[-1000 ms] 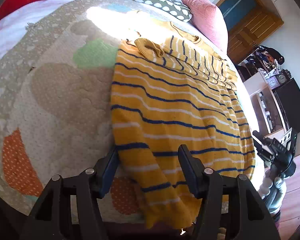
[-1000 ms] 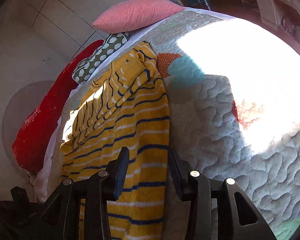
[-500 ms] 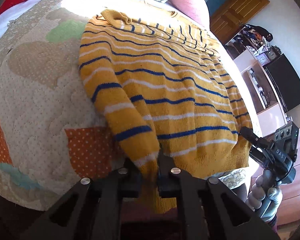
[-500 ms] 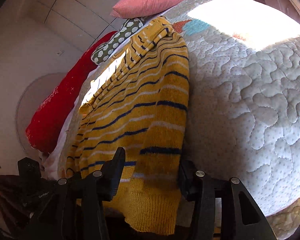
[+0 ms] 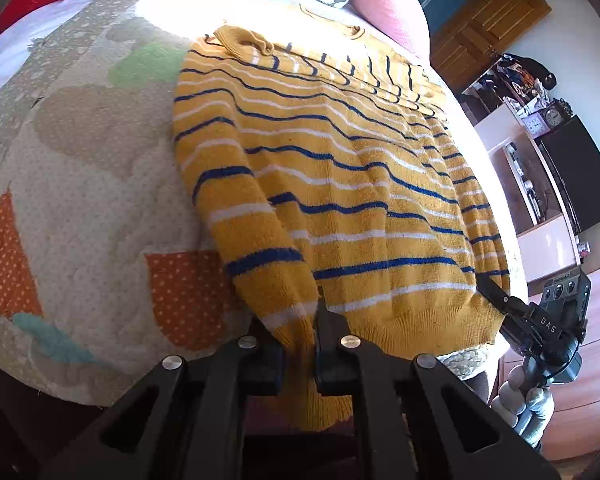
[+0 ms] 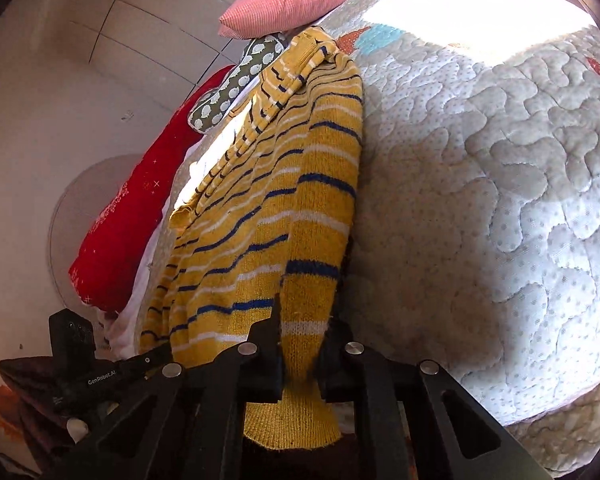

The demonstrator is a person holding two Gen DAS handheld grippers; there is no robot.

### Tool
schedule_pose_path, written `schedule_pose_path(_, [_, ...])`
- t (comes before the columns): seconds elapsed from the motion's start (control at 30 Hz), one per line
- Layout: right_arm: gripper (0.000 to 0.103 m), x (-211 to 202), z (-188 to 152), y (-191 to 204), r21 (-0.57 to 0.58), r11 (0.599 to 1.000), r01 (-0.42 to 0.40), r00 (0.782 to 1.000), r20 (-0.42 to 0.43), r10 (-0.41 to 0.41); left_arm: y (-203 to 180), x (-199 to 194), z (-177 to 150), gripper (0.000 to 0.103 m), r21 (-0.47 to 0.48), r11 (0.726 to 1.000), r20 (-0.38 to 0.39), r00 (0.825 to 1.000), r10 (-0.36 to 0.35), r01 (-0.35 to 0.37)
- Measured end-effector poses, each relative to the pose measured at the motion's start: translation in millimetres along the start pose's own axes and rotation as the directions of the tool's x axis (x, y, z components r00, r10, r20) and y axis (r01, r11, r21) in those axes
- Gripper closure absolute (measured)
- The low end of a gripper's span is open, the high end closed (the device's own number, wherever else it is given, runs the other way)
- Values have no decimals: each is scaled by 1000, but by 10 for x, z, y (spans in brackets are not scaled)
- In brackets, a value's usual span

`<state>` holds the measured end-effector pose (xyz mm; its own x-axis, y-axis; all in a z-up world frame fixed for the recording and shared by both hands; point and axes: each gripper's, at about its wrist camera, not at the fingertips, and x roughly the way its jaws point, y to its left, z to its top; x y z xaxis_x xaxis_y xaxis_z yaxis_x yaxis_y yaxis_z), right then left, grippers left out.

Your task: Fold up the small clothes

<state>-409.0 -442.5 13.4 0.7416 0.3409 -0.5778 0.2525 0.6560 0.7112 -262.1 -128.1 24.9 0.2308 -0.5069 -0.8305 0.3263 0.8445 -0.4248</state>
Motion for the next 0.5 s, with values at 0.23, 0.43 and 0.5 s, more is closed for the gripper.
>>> schedule_pose_path(0.23, [94, -292, -165, 3, 3, 995, -103, 994, -26, 103, 135, -323, -208, 95, -36, 999, 32, 999, -16, 17])
schedule_pose_path(0.43, [94, -280, -336, -38, 21, 993, -112, 992, -63, 113, 177, -307, -274, 95, -36, 999, 19, 1000, -11, 11])
schedule_pose_path(0.5, [94, -275, -307, -39, 19, 994, -110, 992, -63, 111, 168, -321, -232, 95, -33, 999, 27, 1000, -11, 11])
